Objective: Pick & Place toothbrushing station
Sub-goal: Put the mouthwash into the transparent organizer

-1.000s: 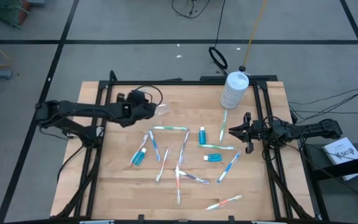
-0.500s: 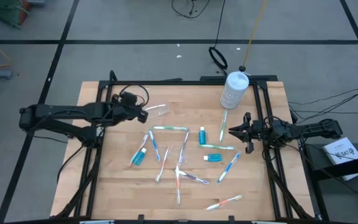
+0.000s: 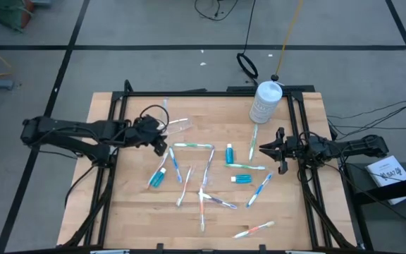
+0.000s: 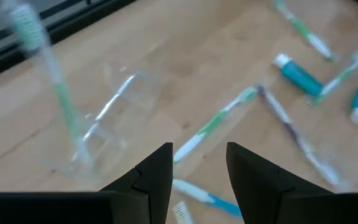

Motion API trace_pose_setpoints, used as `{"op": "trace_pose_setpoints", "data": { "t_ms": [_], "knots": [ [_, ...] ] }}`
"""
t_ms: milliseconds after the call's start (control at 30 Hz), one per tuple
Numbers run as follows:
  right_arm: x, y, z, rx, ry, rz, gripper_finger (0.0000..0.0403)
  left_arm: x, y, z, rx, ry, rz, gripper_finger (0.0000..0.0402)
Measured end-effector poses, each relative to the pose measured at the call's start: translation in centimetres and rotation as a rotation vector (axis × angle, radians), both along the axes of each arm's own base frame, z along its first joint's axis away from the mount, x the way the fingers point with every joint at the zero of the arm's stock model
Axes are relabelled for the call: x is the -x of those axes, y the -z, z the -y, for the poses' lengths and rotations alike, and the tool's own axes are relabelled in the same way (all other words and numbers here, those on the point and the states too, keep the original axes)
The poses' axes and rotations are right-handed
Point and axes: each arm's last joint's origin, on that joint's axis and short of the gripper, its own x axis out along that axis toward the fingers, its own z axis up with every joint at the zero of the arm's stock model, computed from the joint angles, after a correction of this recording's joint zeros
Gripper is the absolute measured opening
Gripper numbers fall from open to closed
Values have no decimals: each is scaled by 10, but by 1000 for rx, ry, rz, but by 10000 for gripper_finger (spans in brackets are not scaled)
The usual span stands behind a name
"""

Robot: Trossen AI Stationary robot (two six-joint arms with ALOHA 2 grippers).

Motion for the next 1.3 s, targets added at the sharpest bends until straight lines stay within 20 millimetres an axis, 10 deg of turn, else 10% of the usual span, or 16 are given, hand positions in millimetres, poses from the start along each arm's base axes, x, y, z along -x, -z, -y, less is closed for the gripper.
{"op": "trace_pose_setpoints", "data": {
  "t_ms": [767, 1300],
  "knots": [
    [-14, -19, -3, -152, -37, 189, 50, -8, -1, 15, -2, 72, 49, 154],
    [-115, 1, -39, -87, -129, -213, 50, -16, -11, 15, -84, 106, 154, 154]
  ]
}}
